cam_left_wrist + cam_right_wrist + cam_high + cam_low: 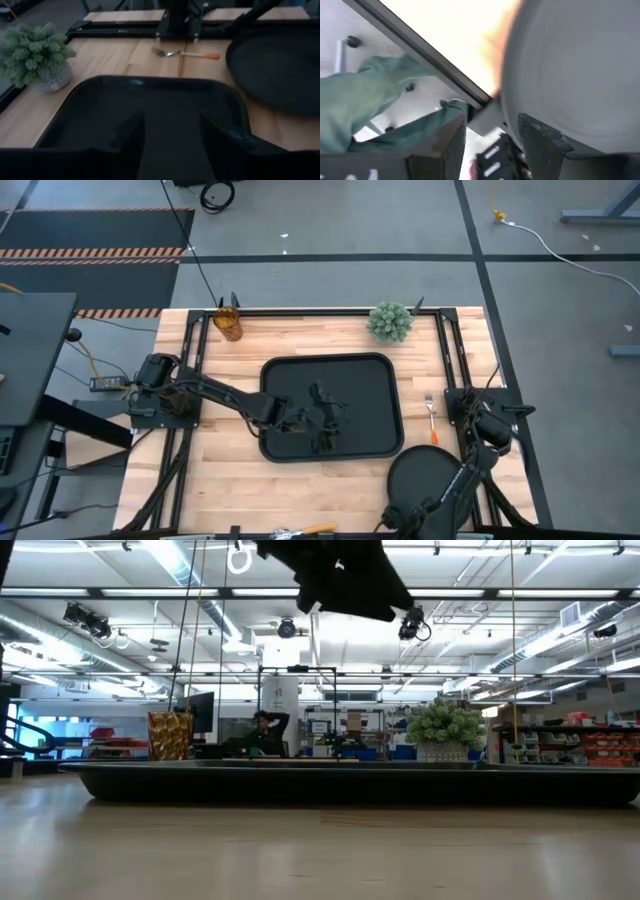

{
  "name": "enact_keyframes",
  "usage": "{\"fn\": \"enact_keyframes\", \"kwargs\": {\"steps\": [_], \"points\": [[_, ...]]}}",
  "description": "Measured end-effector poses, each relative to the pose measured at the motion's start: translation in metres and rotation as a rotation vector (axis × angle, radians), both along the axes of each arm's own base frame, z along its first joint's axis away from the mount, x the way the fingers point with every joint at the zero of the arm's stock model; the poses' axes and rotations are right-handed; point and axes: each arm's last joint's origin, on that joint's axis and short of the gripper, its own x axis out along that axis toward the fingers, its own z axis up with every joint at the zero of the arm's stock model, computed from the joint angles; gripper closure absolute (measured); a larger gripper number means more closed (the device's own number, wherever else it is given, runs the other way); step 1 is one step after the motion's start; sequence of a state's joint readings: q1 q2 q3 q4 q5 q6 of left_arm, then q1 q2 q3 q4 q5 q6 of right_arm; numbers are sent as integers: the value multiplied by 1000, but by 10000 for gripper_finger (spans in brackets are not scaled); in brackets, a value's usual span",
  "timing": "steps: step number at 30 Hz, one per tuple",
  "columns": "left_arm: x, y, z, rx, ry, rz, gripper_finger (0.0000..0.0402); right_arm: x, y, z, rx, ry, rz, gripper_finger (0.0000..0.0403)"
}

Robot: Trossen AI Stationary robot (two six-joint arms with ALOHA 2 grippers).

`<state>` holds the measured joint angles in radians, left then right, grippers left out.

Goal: Pick and place plate/cup/fork/spoon on tray
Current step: Put the black plate on the black serving tray

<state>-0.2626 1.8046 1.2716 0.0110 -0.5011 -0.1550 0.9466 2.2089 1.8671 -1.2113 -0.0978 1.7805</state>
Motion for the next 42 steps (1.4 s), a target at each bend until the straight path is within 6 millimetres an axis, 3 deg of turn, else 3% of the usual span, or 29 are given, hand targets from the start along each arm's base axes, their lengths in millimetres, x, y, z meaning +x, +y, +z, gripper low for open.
{"fn": "enact_keyframes", "kwargs": {"steps": [6,20,30,42], "points": [[-6,-2,-8,18,89,0,210,10,-7,0,1,-2,-49,218],[-18,-19,-15,57,176,9,210,7,-13,0,-58,39,-82,218],[-23,-22,-3,46,141,-5,210,0,-21,-41,-61,82,-94,218],[-21,-13,-3,75,137,55,210,0,-26,-47,-82,95,-74,218]]}}
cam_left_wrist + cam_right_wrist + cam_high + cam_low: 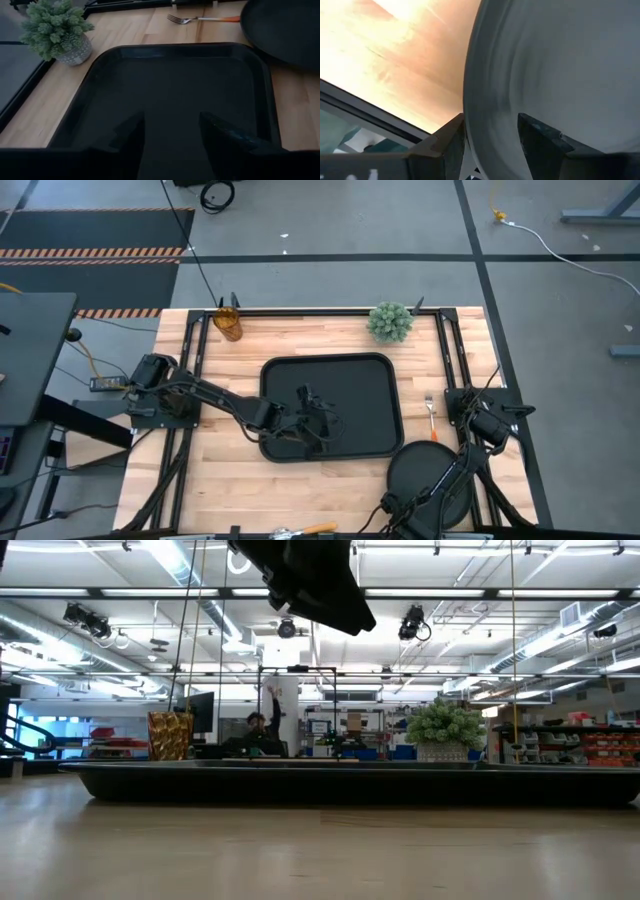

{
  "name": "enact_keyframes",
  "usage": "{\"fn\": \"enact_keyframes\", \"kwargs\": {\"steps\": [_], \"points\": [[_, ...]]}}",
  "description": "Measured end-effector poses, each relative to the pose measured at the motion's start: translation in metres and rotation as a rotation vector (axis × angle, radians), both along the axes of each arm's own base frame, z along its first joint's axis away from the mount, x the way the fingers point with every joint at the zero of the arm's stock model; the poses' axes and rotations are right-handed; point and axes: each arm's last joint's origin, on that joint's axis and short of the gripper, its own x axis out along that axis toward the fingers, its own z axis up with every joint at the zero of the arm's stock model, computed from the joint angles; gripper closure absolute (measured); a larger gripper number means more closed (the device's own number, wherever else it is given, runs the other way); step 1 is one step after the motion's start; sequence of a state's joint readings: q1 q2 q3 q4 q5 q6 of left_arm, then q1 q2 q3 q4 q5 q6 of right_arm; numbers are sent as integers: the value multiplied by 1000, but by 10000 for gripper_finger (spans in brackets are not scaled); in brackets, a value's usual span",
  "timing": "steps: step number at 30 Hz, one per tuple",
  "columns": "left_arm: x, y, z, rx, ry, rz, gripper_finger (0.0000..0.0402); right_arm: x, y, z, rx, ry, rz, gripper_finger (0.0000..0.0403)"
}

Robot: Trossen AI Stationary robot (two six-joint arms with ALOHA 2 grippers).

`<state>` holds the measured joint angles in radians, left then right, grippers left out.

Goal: Pick and place plate/cup/fork/spoon on tray
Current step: Put the black plate on the black serving tray

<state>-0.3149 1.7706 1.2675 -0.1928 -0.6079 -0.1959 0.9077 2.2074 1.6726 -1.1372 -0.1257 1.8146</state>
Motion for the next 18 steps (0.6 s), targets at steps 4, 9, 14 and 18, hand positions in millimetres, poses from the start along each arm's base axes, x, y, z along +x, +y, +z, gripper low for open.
{"fn": "enact_keyframes", "kwargs": {"steps": [4,9,14,18], "points": [[0,2,0,-1,0,3,209,0,1,0,10,-5,25,218],[0,2,0,-3,-1,4,209,1,1,0,18,-10,39,218],[0,2,0,-15,-6,12,210,1,1,0,18,-17,61,226],[0,1,0,-15,-6,11,209,1,1,0,-7,-41,19,257]]}}
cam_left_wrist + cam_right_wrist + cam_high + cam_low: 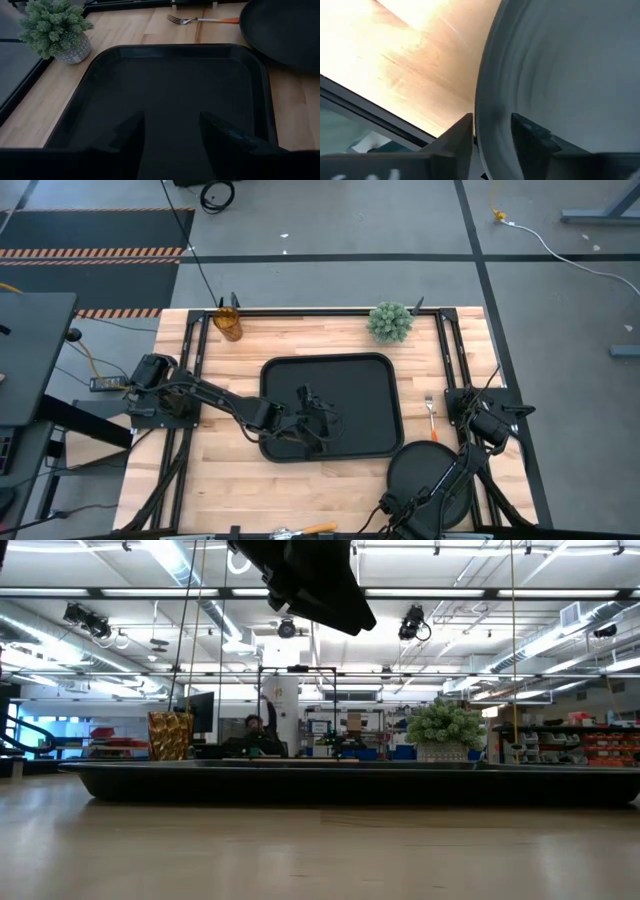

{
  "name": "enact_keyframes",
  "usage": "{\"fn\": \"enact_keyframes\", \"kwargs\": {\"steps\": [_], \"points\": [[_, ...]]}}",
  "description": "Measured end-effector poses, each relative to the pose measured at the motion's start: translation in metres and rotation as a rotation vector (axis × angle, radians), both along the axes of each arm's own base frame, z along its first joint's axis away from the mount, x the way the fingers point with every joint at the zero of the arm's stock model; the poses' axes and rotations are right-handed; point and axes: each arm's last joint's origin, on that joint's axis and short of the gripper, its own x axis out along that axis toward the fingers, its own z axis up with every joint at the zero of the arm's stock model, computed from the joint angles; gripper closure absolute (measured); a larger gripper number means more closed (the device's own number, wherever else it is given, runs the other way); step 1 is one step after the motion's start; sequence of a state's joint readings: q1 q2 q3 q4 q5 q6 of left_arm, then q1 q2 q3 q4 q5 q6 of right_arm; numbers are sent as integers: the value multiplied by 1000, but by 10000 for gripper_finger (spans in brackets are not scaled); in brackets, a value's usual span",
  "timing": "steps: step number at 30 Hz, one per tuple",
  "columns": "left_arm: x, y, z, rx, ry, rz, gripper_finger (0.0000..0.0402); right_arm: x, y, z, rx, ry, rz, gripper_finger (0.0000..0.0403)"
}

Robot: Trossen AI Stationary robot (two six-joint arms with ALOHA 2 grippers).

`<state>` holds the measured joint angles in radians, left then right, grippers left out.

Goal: Pick and place plate/cup/fork/spoon on tray
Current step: Put the black plate on the black serving tray

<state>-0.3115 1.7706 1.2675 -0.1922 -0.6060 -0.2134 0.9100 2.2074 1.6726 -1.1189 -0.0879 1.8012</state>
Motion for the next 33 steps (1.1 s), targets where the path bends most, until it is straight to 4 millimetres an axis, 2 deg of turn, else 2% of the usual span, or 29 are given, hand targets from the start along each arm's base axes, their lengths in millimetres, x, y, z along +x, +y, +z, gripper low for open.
{"fn": "enact_keyframes", "kwargs": {"steps": [8,13,22,33], "points": [[0,-3,1,17,5,-18,209,0,0,0,9,5,-3,347],[0,-3,1,18,5,-20,209,1,1,3,21,5,15,384],[0,-3,1,14,3,-22,209,3,5,7,46,-9,27,380],[0,-6,1,-46,22,-103,209,0,7,7,44,-18,26,384]]}}
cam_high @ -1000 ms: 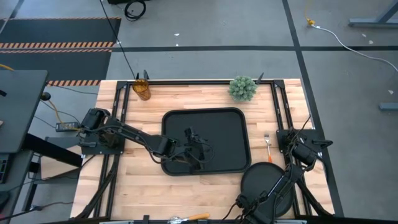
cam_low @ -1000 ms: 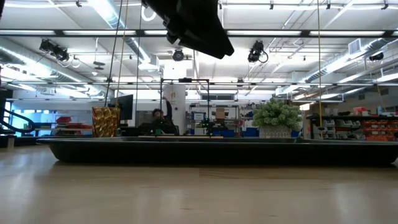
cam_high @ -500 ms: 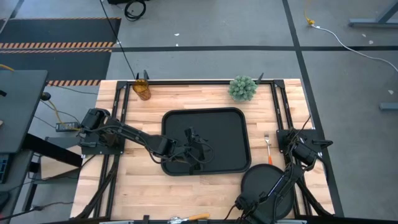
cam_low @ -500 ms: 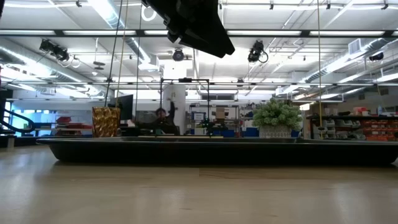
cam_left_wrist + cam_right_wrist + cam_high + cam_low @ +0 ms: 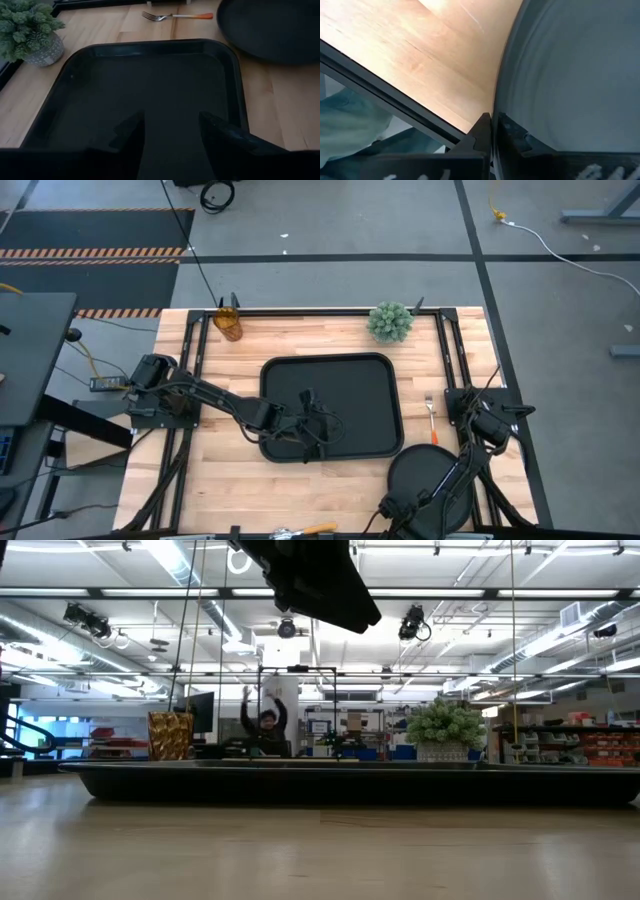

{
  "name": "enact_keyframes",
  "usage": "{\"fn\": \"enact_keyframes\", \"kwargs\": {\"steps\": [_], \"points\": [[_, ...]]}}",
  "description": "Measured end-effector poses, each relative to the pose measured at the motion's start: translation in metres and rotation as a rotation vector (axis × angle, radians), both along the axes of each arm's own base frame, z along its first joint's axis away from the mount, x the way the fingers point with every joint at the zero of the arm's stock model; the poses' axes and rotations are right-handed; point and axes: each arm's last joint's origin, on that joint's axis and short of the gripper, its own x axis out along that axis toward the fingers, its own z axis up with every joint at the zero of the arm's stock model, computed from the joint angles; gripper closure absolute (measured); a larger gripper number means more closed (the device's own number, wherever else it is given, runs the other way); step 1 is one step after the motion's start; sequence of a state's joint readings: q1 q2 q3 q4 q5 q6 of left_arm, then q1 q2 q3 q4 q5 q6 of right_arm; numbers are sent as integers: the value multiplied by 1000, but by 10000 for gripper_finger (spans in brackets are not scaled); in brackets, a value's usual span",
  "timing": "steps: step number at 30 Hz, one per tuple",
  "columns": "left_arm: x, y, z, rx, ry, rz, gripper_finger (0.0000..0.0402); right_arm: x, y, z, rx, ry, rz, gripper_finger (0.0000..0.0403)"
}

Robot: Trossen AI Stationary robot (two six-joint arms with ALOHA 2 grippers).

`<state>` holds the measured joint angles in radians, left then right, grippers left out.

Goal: Pick and place plate/cup/fork/spoon on tray
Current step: Put the black plate on the black serving tray

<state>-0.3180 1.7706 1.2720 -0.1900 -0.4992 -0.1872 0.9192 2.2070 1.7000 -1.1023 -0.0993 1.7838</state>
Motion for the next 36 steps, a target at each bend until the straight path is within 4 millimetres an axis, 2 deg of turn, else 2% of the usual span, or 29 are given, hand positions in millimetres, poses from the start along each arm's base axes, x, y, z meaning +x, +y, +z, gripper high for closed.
{"fn": "enact_keyframes", "kwargs": {"steps": [21,36], "points": [[3,-1,4,-1,-39,-7,209,-3,4,0,45,27,40,385],[3,0,4,-4,-47,-5,209,-1,4,0,-10,-51,16,385]]}}
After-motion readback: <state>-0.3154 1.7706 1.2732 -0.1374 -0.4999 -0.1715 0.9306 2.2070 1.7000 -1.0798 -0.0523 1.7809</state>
